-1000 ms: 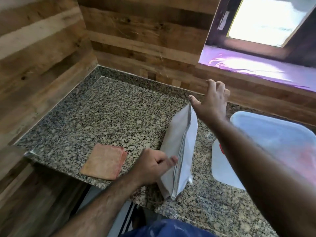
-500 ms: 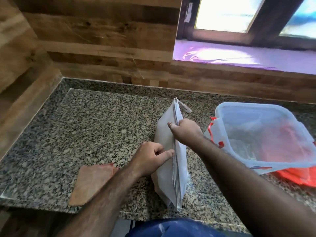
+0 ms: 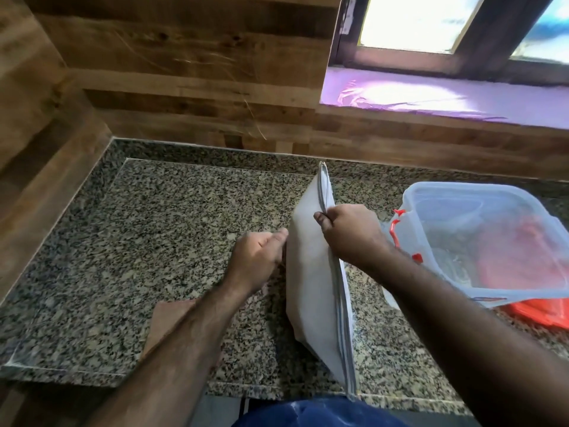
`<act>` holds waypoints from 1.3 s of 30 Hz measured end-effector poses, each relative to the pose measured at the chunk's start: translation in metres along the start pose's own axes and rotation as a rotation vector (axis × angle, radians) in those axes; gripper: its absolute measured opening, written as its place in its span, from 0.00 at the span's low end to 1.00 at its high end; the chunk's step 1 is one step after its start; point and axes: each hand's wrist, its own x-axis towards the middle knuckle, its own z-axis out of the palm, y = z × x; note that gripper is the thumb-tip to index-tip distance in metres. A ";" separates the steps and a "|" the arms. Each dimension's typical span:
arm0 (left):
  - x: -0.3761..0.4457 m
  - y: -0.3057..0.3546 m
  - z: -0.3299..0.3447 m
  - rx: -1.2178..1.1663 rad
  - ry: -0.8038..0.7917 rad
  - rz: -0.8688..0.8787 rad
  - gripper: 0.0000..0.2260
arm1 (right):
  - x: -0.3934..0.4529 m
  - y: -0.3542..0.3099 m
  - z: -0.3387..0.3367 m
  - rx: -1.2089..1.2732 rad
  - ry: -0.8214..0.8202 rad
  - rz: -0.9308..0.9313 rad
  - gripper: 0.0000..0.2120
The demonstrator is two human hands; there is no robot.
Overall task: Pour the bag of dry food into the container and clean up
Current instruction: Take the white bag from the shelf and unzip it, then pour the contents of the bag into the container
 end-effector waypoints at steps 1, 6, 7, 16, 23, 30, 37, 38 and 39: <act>0.005 0.003 -0.006 -0.021 0.032 -0.012 0.30 | -0.004 -0.004 -0.008 0.006 0.022 -0.027 0.24; 0.039 0.021 -0.042 -0.193 0.254 -0.101 0.31 | -0.019 -0.026 -0.064 -0.011 0.184 -0.208 0.25; 0.048 0.027 -0.052 -0.231 0.294 -0.120 0.31 | -0.021 -0.032 -0.077 0.002 0.231 -0.256 0.23; 0.105 0.084 -0.134 -0.696 0.028 -0.386 0.29 | -0.003 -0.080 -0.192 -0.023 0.299 -0.448 0.21; 0.081 0.108 -0.161 -0.738 0.186 -0.226 0.11 | -0.009 -0.081 -0.222 -0.002 0.380 -0.508 0.19; 0.035 0.192 -0.176 -0.784 0.220 -0.044 0.22 | -0.008 -0.019 -0.244 0.099 0.516 -0.492 0.23; 0.015 0.279 -0.156 -0.767 0.203 0.099 0.24 | -0.010 0.030 -0.268 0.204 0.585 -0.472 0.25; 0.015 0.286 -0.151 -0.773 0.197 0.098 0.23 | -0.012 0.038 -0.269 0.213 0.575 -0.460 0.25; 0.015 0.292 -0.145 -0.775 0.191 0.094 0.23 | -0.014 0.047 -0.270 0.227 0.558 -0.445 0.25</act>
